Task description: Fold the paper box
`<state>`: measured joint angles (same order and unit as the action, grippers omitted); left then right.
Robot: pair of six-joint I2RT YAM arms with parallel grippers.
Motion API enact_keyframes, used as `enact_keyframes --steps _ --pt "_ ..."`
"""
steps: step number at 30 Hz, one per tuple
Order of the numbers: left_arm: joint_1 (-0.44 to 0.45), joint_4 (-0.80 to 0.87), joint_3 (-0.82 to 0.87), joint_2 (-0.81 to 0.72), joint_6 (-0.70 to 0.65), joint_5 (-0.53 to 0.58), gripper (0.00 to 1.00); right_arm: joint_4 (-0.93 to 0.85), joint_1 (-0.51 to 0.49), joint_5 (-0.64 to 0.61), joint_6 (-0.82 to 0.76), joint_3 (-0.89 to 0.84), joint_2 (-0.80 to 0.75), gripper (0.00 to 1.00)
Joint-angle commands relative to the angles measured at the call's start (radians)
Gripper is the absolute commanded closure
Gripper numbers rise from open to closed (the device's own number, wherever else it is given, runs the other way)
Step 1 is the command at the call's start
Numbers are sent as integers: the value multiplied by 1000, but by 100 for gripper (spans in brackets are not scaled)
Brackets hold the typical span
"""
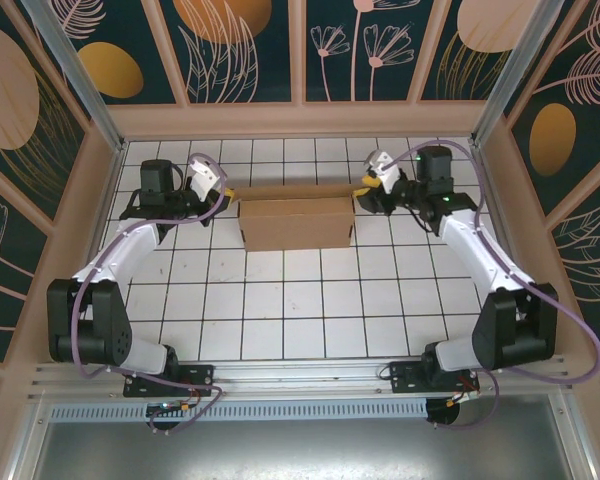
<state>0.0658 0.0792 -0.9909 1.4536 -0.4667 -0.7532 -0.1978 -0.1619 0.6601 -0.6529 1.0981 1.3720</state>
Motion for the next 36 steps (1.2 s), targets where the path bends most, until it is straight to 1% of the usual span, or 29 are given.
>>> enact_keyframes --steps 1,2,3,5,8,11,17,19,22,24,27,30,33,36 --pt "3 22 -16 -14 -18 16 100 -5 1 -14 -88 18 49 38" --pt "3 22 -16 -15 -19 17 100 -7 0 -21 -90 25 65 33" --pt "3 24 -16 -16 -21 20 100 -5 -1 -31 -88 34 81 31" --pt "3 27 -13 -19 -28 25 100 -8 -1 -25 -89 50 109 31" --pt "3 24 -10 -17 -33 29 100 -14 -3 -39 -88 72 154 34" --pt "3 25 -12 -9 -35 30 100 -15 -1 -17 -81 89 180 38" --pt "3 39 -30 3 -41 28 100 -24 -2 2 -73 125 223 40" --pt "4 40 -32 3 -44 27 100 -27 -1 -9 -80 135 228 39" --pt "4 42 -32 2 -44 27 100 10 -1 -36 -86 125 213 33" --pt "3 42 -33 3 -43 27 100 3 -1 -29 -88 137 219 33" --pt "3 45 -38 5 -41 24 100 -13 -9 3 -79 156 244 34" --pt "3 48 -41 3 -40 24 100 -34 -20 4 -87 169 270 37" --pt "3 45 -37 -1 -35 24 100 -32 -21 22 -68 175 285 42" --pt "3 45 -35 -1 -33 25 100 -49 -22 38 -63 196 295 50"
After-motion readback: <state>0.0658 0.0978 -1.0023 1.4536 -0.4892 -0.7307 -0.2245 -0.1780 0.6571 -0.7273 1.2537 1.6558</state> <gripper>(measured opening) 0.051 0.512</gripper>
